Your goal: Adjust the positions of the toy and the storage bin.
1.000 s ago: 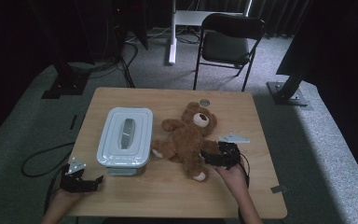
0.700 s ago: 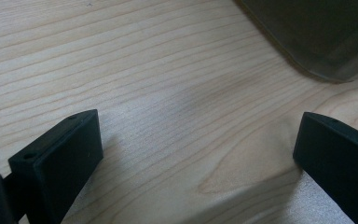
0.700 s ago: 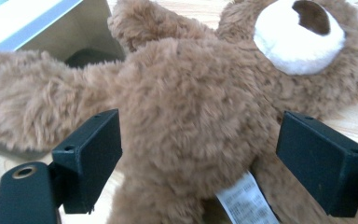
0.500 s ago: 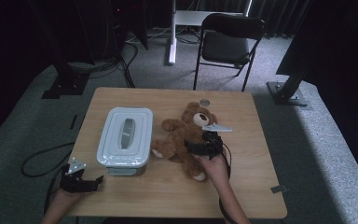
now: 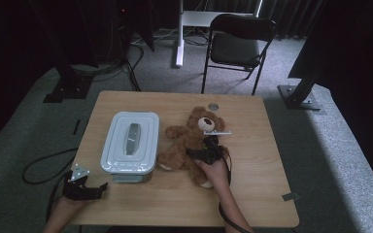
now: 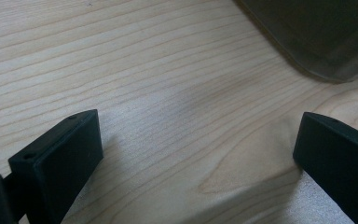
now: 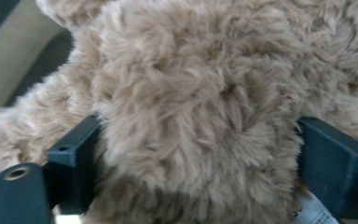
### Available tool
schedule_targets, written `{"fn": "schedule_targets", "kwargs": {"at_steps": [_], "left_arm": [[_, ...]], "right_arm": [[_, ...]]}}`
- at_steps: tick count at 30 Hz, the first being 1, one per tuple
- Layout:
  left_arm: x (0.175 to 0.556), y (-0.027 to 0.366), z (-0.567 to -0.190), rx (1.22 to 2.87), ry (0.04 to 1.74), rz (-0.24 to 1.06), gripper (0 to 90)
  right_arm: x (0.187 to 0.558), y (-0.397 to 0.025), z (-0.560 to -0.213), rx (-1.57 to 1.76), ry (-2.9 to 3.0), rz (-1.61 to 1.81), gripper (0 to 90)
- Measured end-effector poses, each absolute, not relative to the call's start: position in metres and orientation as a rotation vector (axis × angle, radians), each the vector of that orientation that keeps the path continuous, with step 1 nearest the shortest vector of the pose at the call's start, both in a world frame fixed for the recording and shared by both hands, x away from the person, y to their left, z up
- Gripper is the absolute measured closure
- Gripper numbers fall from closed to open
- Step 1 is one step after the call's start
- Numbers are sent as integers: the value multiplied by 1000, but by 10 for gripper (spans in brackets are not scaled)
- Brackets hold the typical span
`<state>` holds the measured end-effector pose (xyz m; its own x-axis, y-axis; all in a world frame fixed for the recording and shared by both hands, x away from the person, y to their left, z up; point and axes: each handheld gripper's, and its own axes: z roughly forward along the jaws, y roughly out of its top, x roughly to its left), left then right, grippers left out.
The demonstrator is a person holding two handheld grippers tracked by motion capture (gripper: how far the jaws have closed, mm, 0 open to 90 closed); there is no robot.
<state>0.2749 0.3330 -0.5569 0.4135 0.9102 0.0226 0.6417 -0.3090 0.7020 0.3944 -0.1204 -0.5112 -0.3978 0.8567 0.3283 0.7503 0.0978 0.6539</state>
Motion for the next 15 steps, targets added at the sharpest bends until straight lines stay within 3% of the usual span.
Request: {"fn": "schedule_targets", "kwargs": {"at_steps": [5,12,15], "left_arm": [[275,333,-557,2055,1317,567,19],[275,333,-557,2055,1317,567,19],[275,333,-557,2055,1317,567,19]], "right_arm": [[395,-120,-513,1610,2235,1165,230],[391,-123,-508,1530,2222,1166,505],[387,-126,-504,1493,2204,1179,577]]}}
